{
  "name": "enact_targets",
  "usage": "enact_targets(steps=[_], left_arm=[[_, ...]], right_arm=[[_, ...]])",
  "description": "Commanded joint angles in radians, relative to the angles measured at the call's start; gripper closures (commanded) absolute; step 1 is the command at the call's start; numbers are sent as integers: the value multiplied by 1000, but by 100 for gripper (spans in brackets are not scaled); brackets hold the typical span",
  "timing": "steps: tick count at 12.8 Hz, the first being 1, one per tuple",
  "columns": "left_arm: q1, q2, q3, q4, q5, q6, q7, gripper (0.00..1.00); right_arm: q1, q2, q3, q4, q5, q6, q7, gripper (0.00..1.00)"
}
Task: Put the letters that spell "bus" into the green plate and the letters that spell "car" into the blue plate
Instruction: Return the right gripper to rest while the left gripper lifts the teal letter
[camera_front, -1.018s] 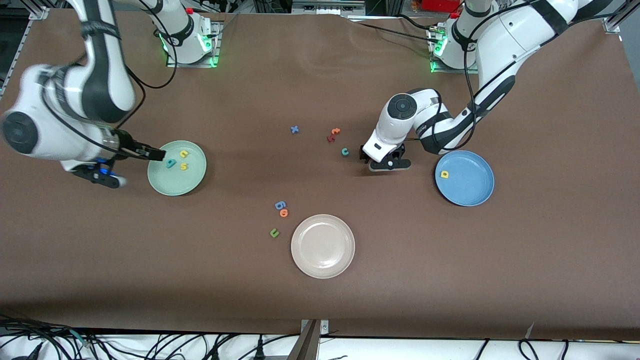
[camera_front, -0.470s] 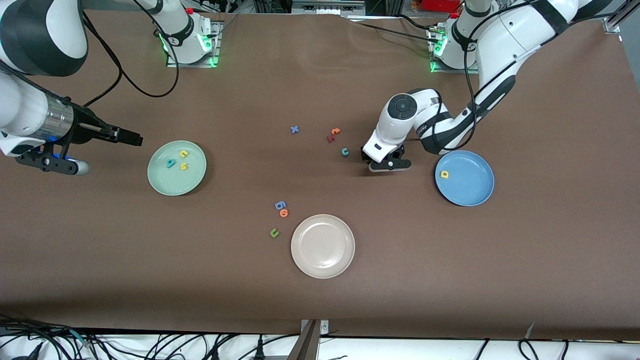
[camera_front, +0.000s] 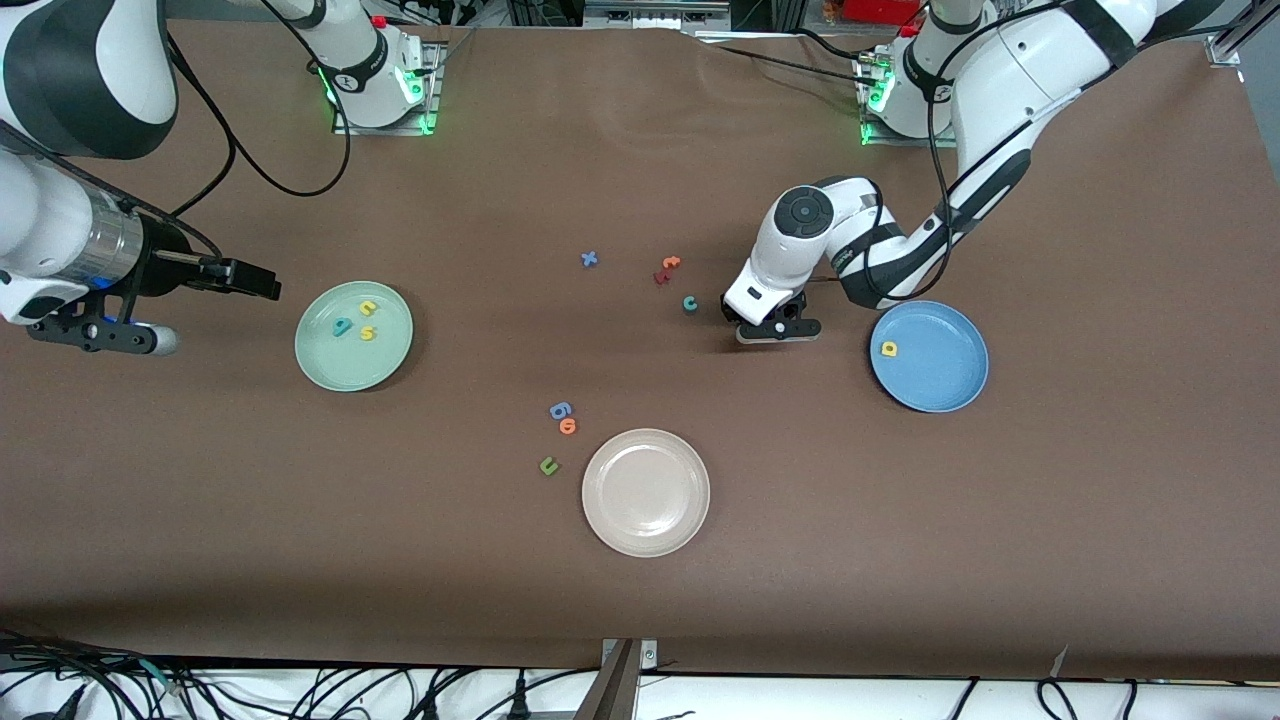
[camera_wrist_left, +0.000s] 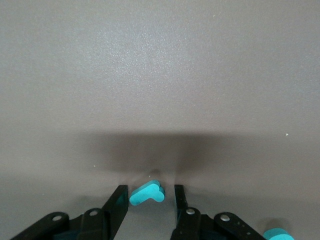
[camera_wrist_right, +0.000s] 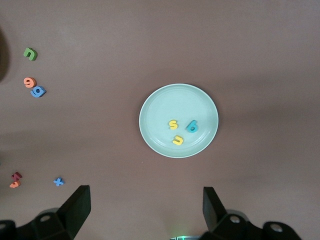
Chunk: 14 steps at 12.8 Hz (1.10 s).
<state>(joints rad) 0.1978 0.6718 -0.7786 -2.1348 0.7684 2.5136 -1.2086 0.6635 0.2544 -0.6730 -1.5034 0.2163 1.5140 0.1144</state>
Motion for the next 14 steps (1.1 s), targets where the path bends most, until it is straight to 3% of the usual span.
enact_targets(steps=[1,3,6,7,14], left_arm=[[-11,0,10,0,38,-4,-23,61],[-11,0,10,-2,38,-4,-23,63],[-12,0,10,-5,38,-6,-23,65],[-11,-1,12,-5,38,-6,-23,66],[-11,-3,10,1,38,-24,-17,70]], right_arm=[[-5,-4,3,-5,-21,14,-48,1],[-95,-6,93,-1,-23,21,-48,1],[-341,-36,375,-6,-130,28,-48,1],[-402,-41,436,-15,-139,32,-48,1],[-617,-81,659,-74,-198,103,-55,1]])
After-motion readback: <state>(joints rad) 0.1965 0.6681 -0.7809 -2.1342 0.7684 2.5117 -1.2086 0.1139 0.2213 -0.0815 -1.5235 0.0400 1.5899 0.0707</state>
